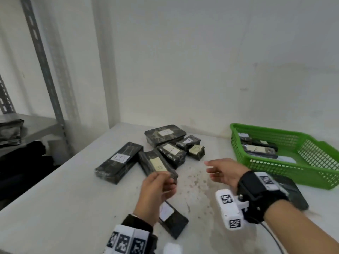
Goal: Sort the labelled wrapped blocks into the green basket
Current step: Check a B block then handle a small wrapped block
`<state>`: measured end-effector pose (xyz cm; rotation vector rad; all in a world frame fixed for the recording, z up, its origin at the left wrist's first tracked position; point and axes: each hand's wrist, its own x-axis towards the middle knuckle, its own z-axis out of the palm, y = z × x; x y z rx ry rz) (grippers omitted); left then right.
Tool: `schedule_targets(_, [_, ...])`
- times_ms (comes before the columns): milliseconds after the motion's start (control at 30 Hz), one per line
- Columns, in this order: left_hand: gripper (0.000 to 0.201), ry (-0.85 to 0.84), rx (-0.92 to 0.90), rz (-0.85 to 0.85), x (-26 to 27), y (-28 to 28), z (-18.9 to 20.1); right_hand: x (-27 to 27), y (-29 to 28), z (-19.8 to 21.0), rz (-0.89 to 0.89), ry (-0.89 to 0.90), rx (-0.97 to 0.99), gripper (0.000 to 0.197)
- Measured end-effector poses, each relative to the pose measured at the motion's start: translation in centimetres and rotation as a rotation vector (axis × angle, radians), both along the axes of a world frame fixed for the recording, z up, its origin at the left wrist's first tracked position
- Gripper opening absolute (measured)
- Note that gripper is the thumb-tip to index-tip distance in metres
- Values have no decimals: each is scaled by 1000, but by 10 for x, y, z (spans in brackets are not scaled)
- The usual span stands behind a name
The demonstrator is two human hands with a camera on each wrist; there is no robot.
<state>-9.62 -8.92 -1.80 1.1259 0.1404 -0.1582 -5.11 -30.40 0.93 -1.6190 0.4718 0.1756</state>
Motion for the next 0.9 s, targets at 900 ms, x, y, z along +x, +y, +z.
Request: schedule_targets(900, [44, 69, 24, -95, 5, 46, -11, -41, 87, -16, -16, -360, 499, 11])
